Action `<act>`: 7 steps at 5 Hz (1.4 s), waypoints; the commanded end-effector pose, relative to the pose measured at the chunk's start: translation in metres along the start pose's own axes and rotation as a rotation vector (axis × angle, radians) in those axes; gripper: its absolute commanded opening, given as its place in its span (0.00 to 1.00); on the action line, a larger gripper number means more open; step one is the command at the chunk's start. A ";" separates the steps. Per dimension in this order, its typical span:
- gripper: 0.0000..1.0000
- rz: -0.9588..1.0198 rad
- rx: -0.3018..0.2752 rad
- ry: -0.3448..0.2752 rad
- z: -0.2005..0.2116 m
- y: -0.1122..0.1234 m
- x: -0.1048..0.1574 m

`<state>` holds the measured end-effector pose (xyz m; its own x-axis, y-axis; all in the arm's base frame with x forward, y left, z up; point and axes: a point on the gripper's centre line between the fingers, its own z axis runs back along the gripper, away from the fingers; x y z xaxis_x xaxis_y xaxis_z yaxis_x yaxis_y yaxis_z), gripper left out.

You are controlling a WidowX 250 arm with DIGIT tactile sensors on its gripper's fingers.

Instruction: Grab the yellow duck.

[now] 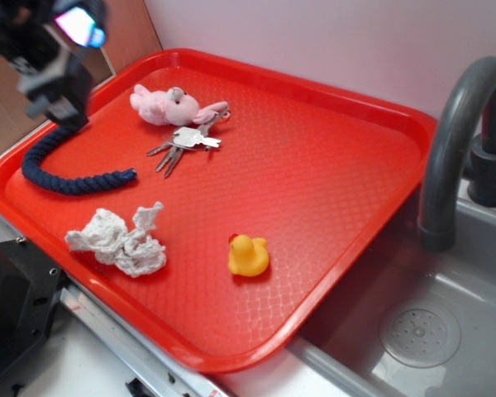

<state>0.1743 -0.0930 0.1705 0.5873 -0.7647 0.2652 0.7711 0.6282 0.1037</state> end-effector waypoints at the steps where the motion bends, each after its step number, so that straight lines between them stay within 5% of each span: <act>1: 1.00 -0.196 -0.029 0.044 -0.032 -0.030 0.040; 4: 1.00 -0.223 -0.127 0.223 -0.109 -0.038 0.043; 7: 1.00 -0.247 -0.182 0.323 -0.144 -0.052 0.038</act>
<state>0.1942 -0.1666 0.0276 0.4150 -0.9039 -0.1036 0.9027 0.4233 -0.0773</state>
